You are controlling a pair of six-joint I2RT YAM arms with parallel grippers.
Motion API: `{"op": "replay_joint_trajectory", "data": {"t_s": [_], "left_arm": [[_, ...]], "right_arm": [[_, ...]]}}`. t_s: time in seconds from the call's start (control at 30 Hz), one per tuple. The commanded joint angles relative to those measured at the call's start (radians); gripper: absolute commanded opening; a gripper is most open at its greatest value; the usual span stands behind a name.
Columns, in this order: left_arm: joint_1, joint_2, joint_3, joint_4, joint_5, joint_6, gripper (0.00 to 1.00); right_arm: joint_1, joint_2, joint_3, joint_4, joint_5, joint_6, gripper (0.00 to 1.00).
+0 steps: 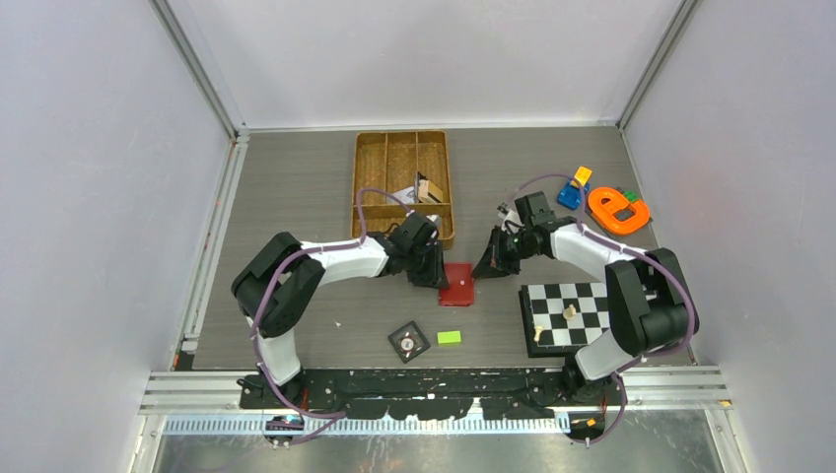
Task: Put the credit cards into the card holder
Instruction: Close the card holder at the center of the board.
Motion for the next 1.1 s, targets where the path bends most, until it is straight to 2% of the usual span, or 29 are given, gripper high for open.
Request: {"op": "replay_joint_trajectory", "data": {"t_s": [0.0,0.33,1.07], "left_arm": [[-0.015,0.04,0.003,-0.048,-0.04,0.019,0.25],[-0.017,0.047,0.004,-0.039,-0.032,0.017,0.24],[-0.017,0.057,0.007,-0.034,-0.018,0.016,0.19]], "right_arm": [[0.029,0.024,0.049,0.032,-0.058,-0.004,0.01],[0.065,0.096,0.09,-0.028,0.009,-0.048,0.0],[0.071,0.158,0.105,0.033,-0.015,-0.03,0.01]]}}
